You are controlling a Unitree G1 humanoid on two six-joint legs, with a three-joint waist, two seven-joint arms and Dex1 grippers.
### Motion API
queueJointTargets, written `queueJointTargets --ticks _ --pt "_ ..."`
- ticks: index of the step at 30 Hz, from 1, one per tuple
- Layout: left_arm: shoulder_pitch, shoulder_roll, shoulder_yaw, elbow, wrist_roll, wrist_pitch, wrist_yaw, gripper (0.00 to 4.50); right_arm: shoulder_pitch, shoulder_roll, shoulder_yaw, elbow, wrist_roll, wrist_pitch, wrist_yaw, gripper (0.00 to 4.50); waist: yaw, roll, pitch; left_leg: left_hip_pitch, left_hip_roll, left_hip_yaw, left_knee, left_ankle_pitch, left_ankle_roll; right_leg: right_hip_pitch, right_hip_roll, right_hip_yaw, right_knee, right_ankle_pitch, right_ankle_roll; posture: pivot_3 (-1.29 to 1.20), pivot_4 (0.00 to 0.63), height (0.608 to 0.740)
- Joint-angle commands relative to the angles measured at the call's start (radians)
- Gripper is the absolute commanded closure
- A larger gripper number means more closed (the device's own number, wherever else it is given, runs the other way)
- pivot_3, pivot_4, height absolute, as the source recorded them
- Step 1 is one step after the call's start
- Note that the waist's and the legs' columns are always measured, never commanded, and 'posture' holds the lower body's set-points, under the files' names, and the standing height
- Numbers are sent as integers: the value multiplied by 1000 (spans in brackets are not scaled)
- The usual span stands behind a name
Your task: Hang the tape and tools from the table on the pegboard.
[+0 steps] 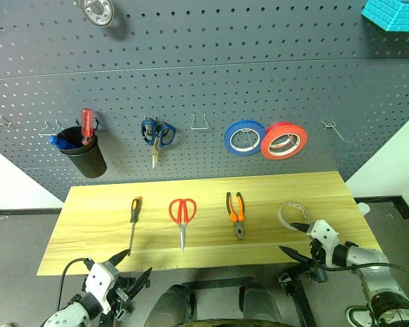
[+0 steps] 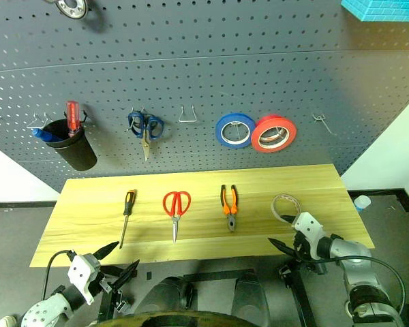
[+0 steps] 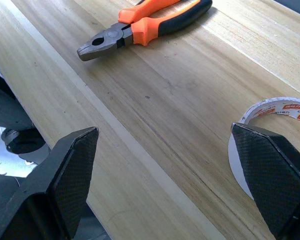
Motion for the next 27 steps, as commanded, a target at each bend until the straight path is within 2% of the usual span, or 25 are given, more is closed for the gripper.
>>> queueJointTargets --ticks 1,19,27 --pt "2 11 11 -2 -11 -12 -3 27 -3 -8 -19 -13 13 -14 9 59 0 0 0 0 0 0 0 0 0 0 0 0 0 0 0 -17 69 738" --pt "9 8 4 -1 -2 -30 -7 27 1 -5 -21 -25 14 -14 5 59 0 0 0 0 0 0 0 0 0 0 0 0 0 0 0 -19 70 738" --pt "-77 45 -19 -90 12 132 0 4 -12 -16 -20 -45 9 17 -1 30 2 0 1 0 0 0 0 0 0 0 0 0 0 0 -1 -5 77 738"
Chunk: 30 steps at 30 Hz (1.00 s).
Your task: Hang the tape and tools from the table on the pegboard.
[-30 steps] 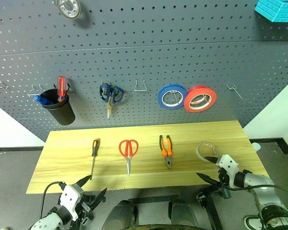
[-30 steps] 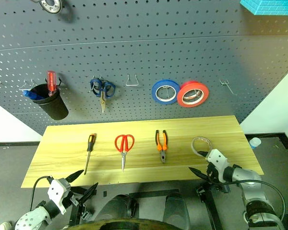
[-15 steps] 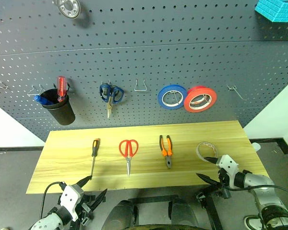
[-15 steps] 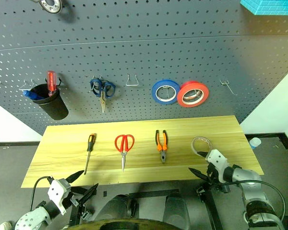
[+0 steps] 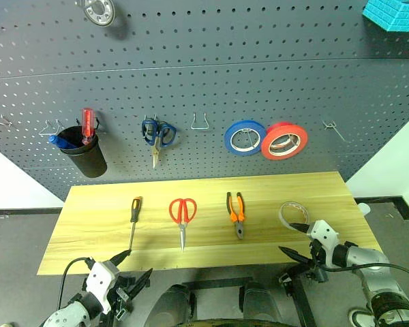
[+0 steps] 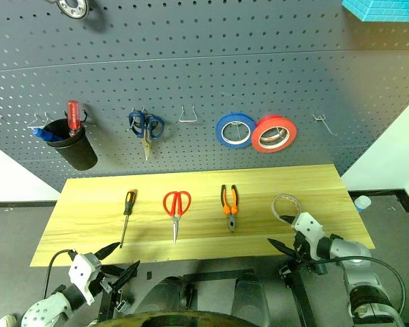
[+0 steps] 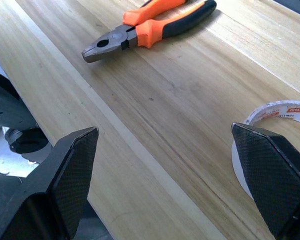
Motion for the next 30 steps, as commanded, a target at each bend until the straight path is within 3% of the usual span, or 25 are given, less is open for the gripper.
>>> queueJointTargets --ticks 1,8,17,24,30 --pt "-77 36 -35 -65 24 82 -8 4 -29 -18 -21 -19 -4 2 -30 30 2 0 0 0 0 0 0 0 0 0 0 0 0 0 0 -5 77 738" --pt "-277 57 -170 -151 43 349 -67 4 -83 -31 -12 -27 -61 37 -146 30 -2 1 0 1 0 0 0 0 0 0 1 0 0 4 -2 -19 75 738" --pt "-527 21 -391 -132 154 571 -127 4 -97 -44 51 -158 -197 246 -277 30 -3 2 0 0 0 0 -1 0 0 -2 2 1 0 5 -2 -37 69 738" --pt "-611 -14 -448 -106 181 597 -146 4 -168 -33 122 -162 -240 463 -238 30 -23 1 0 -1 0 1 0 0 0 -2 2 2 0 5 -1 -70 66 738" --pt "-614 -27 -455 -98 180 571 -148 4 -241 -29 174 -99 -286 535 -232 30 -30 1 0 -1 0 1 0 0 0 -2 2 2 0 5 -1 -69 69 738"
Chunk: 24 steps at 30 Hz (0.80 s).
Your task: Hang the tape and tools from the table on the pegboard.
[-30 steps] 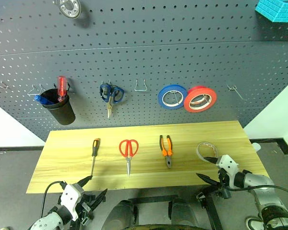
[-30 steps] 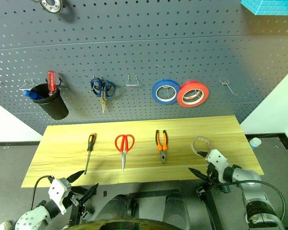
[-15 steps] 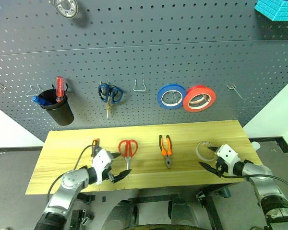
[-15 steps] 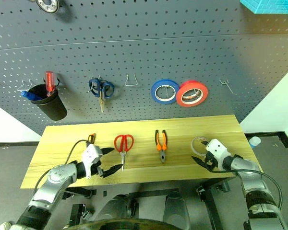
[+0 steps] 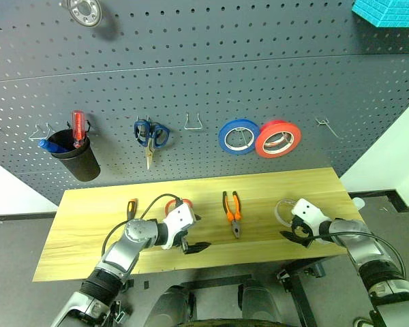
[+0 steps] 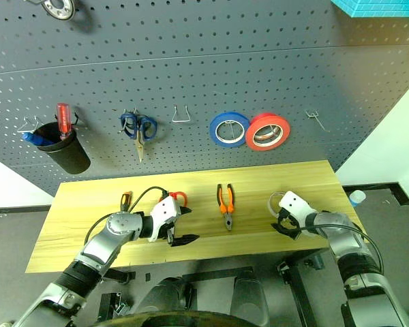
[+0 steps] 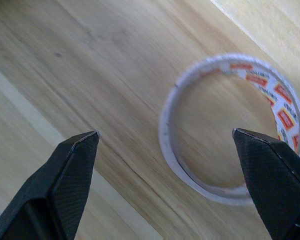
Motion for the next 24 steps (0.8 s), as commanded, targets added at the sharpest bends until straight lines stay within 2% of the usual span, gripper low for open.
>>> queueJointTargets --ticks 1,5,8,14,19,20,24 --pt "-7 -2 4 -6 1 -24 -2 4 -49 2 31 39 -39 14 -3 30 1 0 0 0 0 0 0 0 0 0 0 0 0 0 0 -69 69 738" --pt "-1 -6 7 -8 -2 -21 6 4 -88 17 65 100 -68 13 -11 30 1 0 0 0 0 0 0 0 0 0 0 0 0 0 0 -67 71 738" --pt "3 -9 9 -7 -5 -24 12 0 -107 29 80 134 -86 14 -24 624 -2 -1 0 0 0 0 0 0 0 0 0 0 0 0 0 -64 73 738" --pt "10 -10 14 -6 -7 -28 23 0 -116 31 85 150 -92 21 -28 2573 0 -1 0 0 0 0 1 0 0 1 0 0 0 1 1 -66 74 738" --pt "14 -7 16 2 -5 -50 31 0 -93 18 64 109 -85 20 -56 4364 0 -1 0 0 0 0 2 0 0 1 0 0 0 2 1 -64 72 738" --pt "17 -6 19 2 -5 -54 33 0 -80 12 53 89 -83 25 -78 4491 1 -1 0 0 0 0 2 0 0 1 0 0 0 2 1 -64 71 738" --pt "34 -1 34 0 -8 -79 50 0 37 -34 -11 -92 -62 71 -139 4491 8 0 0 0 0 0 1 0 0 0 0 0 0 1 1 -66 71 738"
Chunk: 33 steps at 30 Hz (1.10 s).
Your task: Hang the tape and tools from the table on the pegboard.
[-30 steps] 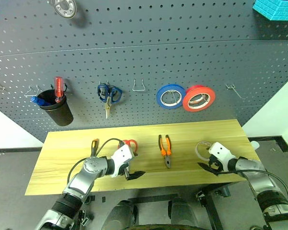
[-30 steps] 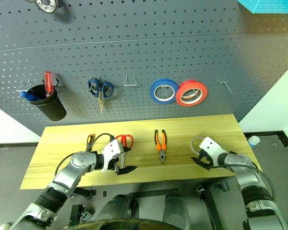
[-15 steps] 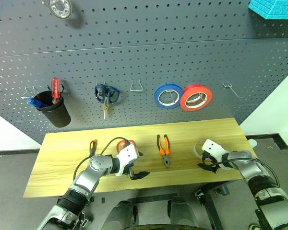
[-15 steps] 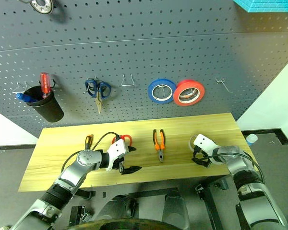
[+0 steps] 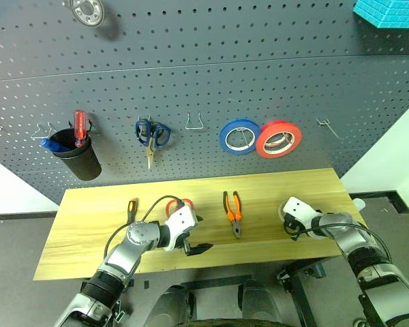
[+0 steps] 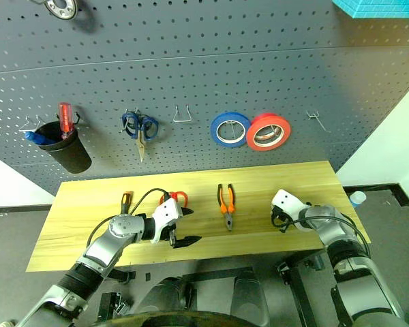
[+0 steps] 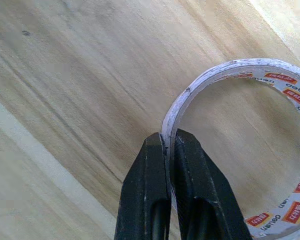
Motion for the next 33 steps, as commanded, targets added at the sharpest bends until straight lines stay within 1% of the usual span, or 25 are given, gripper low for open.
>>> queueJointTargets --ticks 1,3,4,6,7,9,11,13,14,15,19,21,23,27,28,29,31,33 --pt "17 5 39 -12 -11 -41 19 0 107 -54 -91 -192 38 29 -52 4491 4 0 0 0 0 0 0 0 0 0 0 0 0 0 0 -67 71 738" --pt "22 7 49 -12 -16 -52 22 0 172 -65 -140 -300 52 36 -90 4491 1 0 0 -1 0 0 0 0 0 -1 0 0 -1 0 0 -74 70 738" --pt "22 7 58 -9 -18 -64 25 0 212 -77 -169 -363 41 7 -132 4491 -1 0 0 -1 0 0 0 0 0 -1 0 0 0 0 0 -82 69 738" --pt "12 0 83 8 -30 -102 32 0 279 -114 -207 -459 -44 -99 -279 4491 -3 1 0 -1 0 2 0 0 0 -1 0 1 -1 0 1 -102 70 738" --pt "2 -7 95 20 -39 -115 35 0 300 -144 -208 -486 -122 -171 -383 4491 -3 1 0 -1 0 2 0 0 0 -2 0 1 0 0 1 -107 70 738" --pt "-14 -19 108 40 -48 -146 33 0 318 -185 -209 -508 -230 -256 -537 4491 -4 1 1 0 0 4 1 0 0 -2 0 3 0 -1 5 -117 69 738" --pt "-29 -30 117 60 -55 -181 29 0 309 -204 -224 -510 -296 -297 -672 4491 -3 0 1 0 0 5 2 0 0 -1 0 3 0 0 5 -128 66 738" --pt "-44 -37 121 78 -54 -203 20 0 283 -220 -234 -527 -356 -340 -777 4491 -4 0 0 0 1 5 2 0 0 0 0 4 0 0 5 -131 60 738" --pt "-48 -39 121 84 -54 -212 15 0 269 -226 -235 -534 -375 -354 -805 4491 -5 0 0 0 1 5 2 0 0 0 0 4 0 1 3 -131 60 738" --pt "-53 -42 122 89 -54 -217 13 0 245 -230 -235 -540 -386 -365 -823 4491 -7 0 0 0 1 5 2 0 0 0 0 4 0 2 1 -129 58 738" --pt "-62 -52 125 100 -56 -232 13 0 120 -229 -196 -456 -378 -397 -792 4491 -12 0 0 0 1 6 2 0 0 0 1 5 -1 3 0 -122 54 738" --pt "-63 -57 125 102 -55 -235 14 0 59 -220 -175 -379 -357 -414 -756 4491 -10 -1 0 0 2 5 2 0 0 0 2 5 -2 3 0 -111 51 738" --pt "-60 -59 128 100 -51 -236 23 0 0 -208 -153 -294 -315 -439 -689 4491 -7 -1 0 0 5 5 2 0 0 1 6 5 -4 4 -1 -102 50 738" --pt "-45 -56 136 87 -52 -235 35 0 -67 -195 -130 -173 -266 -475 -623 4491 -9 0 -1 0 11 6 -1 0 0 1 12 5 -13 9 -4 -77 50 738" --pt "-40 -54 137 82 -53 -234 37 0 -77 -194 -126 -151 -258 -488 -615 3879 -10 0 -1 0 11 6 -1 0 0 1 12 5 -13 9 -4 -70 51 738" --pt "-36 -52 138 78 -54 -234 39 0 -84 -191 -126 -133 -242 -499 -600 3642 -11 0 -1 0 11 6 -1 0 0 1 12 5 -14 9 -4 -70 51 738" --pt "-25 -47 141 68 -56 -234 41 0 -92 -191 -123 -117 -231 -520 -586 2954 -12 0 -1 0 11 7 -1 0 0 1 12 5 -14 9 -5 -70 51 738" --pt "-16 -45 144 59 -57 -231 44 0 -80 -201 -117 -138 -253 -546 -609 2260 -12 1 -1 0 11 7 -1 0 0 1 12 5 -14 10 -5 -62 55 738"
